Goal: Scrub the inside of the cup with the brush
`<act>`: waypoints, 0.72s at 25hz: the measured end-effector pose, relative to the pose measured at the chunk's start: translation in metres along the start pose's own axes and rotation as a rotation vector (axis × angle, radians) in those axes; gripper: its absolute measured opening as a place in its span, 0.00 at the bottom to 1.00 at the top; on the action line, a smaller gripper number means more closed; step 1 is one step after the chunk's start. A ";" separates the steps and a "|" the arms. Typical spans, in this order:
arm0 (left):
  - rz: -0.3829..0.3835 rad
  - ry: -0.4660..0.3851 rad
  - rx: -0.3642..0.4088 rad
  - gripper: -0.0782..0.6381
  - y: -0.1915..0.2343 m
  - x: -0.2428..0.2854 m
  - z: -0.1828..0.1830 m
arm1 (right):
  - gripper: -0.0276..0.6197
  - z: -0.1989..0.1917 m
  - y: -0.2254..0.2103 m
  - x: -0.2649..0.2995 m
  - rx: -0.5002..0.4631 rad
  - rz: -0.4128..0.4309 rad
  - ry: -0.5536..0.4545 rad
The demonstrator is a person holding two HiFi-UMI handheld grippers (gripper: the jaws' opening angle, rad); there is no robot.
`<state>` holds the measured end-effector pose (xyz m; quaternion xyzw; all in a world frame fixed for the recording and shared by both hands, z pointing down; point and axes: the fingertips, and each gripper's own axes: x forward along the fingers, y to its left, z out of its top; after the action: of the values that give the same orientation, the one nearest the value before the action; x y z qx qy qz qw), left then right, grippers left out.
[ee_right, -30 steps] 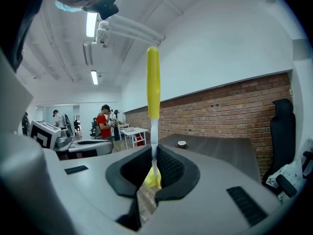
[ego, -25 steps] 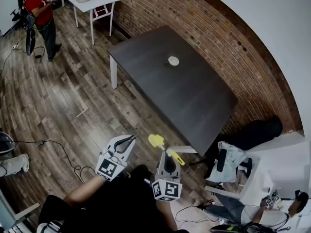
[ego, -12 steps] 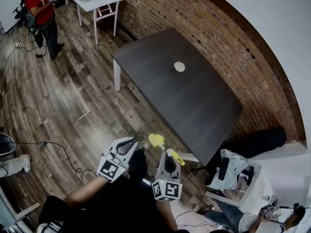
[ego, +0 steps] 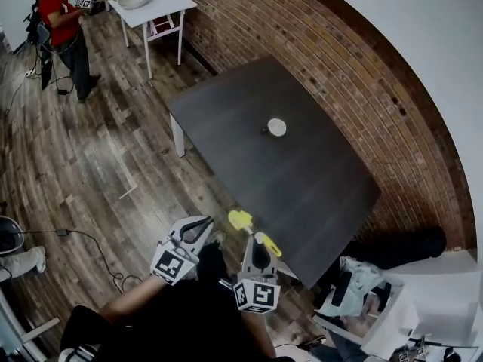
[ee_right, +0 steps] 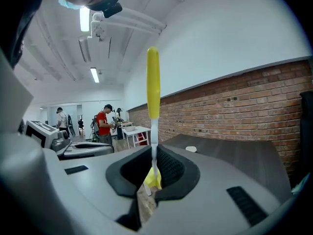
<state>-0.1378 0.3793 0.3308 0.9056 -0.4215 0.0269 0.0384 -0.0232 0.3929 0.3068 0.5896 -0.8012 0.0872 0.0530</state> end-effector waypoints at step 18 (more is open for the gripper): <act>0.003 0.052 0.030 0.18 0.038 0.206 0.006 | 0.12 0.034 -0.156 0.143 -0.002 0.030 0.021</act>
<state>-0.0348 0.1976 0.3433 0.9045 -0.4212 0.0566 0.0358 0.0839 0.2069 0.3127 0.5764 -0.8096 0.0933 0.0606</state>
